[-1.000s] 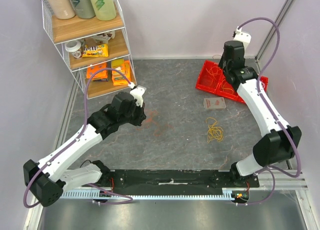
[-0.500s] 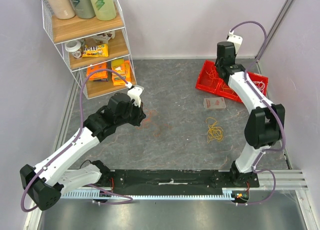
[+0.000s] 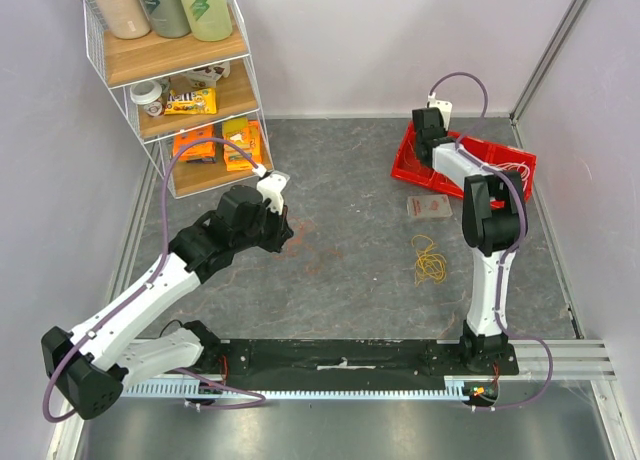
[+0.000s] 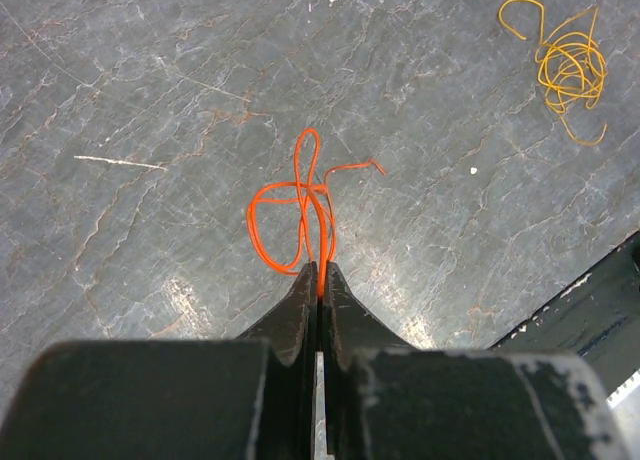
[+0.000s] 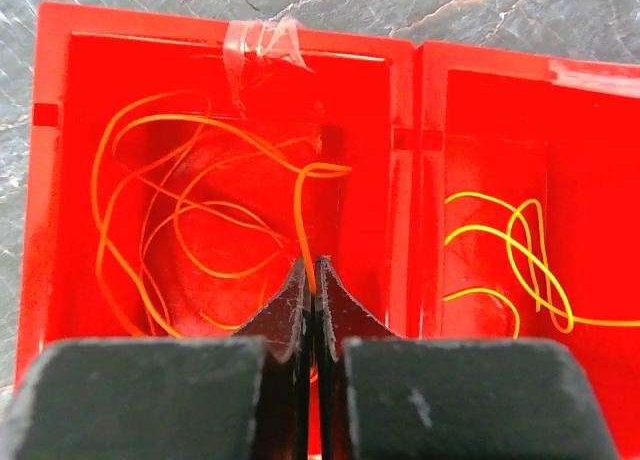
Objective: Untangle the cables
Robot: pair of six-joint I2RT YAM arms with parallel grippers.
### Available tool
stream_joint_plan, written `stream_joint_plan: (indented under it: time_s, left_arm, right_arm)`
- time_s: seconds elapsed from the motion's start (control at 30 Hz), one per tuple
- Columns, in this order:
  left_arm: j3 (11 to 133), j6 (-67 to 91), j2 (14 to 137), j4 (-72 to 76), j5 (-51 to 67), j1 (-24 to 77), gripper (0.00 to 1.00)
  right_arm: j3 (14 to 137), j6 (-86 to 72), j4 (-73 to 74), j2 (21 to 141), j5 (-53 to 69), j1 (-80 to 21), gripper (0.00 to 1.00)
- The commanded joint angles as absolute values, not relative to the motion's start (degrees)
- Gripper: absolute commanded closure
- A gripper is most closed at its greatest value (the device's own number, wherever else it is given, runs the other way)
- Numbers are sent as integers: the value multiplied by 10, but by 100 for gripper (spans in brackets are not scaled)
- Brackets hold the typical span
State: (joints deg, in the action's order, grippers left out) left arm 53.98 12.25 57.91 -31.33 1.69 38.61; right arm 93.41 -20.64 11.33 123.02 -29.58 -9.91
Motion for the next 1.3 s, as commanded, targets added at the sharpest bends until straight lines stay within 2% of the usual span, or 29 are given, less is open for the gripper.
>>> stream_joint_plan:
  time_s: [0.0,0.07,0.3,0.4,0.47,0.57,0.7,0.83,0.9,0.97,1.1,1.2,1.27]
  left_arm:
    - [535,98,584,-293,27,384,98]
    - [535,98,585,-293,28,384,98]
    - [534,96,590,-293,27,384,98]
    - [534,94,592,-293,22,384,98]
    - [533,93,598,-293,23,385,98]
    - [533,91,613,-294,34,385,98]
    - [538,90,641,-300,47,383,98]
    - [544,84,671,-308,72,383,97]
    - [547,80,689,-314,96,383,87]
    - [553,79,704,-320,113,383,72]
    - [555,76,699,-325,84,384,50]
    - [546,74,664,-319,53,382,40]
    - [542,74,639,-315,18,381,38]
  right_arm:
    - [994,-175,120,1248,-294,-97,100]
    - [1019,-164,147,1250,-298,-96,93]
    - [1051,-170,233,1173,-258,-97,43]
    - [999,-193,263,1115,-216,-105,32]
    - [924,-199,248,1044,-215,-123,27]
    - [773,-198,199,945,-182,-181,26]
    - [594,-209,114,833,-76,-285,21]
    - [464,-277,33,773,17,-352,21]
    - [411,-307,-16,735,36,-369,20]
    - [360,-350,-83,704,72,-378,18]
    - [320,-402,-146,700,89,-396,15]
    - [314,-439,-178,729,75,-420,8]
    - [327,-453,-166,750,40,-439,4]
